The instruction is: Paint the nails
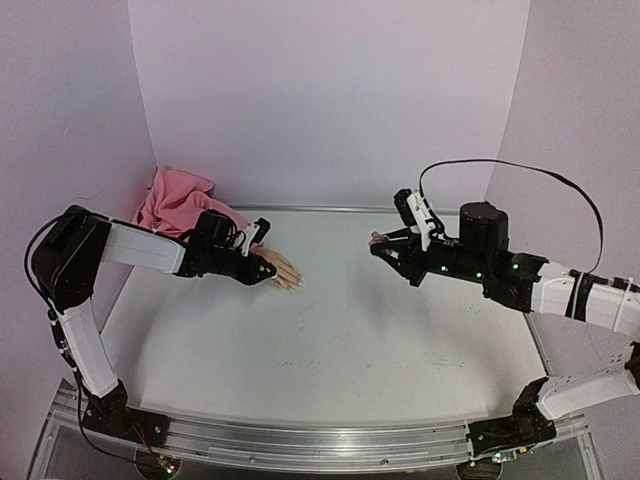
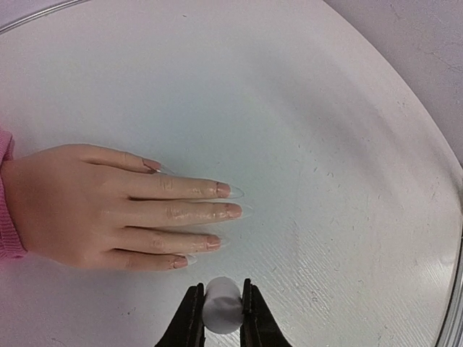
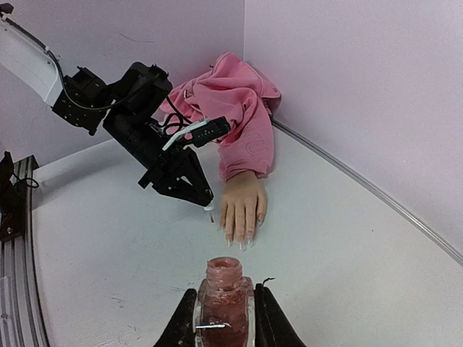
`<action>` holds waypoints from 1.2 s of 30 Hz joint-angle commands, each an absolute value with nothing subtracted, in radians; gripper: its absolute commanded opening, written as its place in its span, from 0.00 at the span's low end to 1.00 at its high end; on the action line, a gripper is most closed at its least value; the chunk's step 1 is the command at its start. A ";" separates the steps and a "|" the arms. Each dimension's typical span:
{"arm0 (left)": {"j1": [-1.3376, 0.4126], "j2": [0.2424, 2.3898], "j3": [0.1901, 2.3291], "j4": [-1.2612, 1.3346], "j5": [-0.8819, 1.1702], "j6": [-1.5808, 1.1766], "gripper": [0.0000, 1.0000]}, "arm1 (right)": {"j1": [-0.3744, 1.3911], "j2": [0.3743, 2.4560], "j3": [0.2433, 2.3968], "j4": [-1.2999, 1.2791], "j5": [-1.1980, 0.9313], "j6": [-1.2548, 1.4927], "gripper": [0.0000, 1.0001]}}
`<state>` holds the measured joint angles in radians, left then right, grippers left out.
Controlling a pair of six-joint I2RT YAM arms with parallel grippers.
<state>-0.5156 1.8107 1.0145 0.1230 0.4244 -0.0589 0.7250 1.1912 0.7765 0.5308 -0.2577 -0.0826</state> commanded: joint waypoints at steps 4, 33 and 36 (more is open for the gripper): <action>-0.490 1.841 1.063 0.194 0.454 -0.033 0.00 | 0.726 1.189 0.784 0.607 -0.253 -0.104 0.00; -0.463 1.928 1.092 0.252 0.497 -0.080 0.00 | 0.726 1.242 0.796 0.611 -0.277 -0.110 0.00; -0.461 1.929 1.092 0.253 0.498 -0.080 0.00 | 0.727 1.247 0.799 0.611 -0.280 -0.108 0.00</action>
<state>-0.4675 1.9194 1.0523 0.2028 0.4728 -0.0731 0.7250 1.2446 0.7765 0.5472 -0.2588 -0.1051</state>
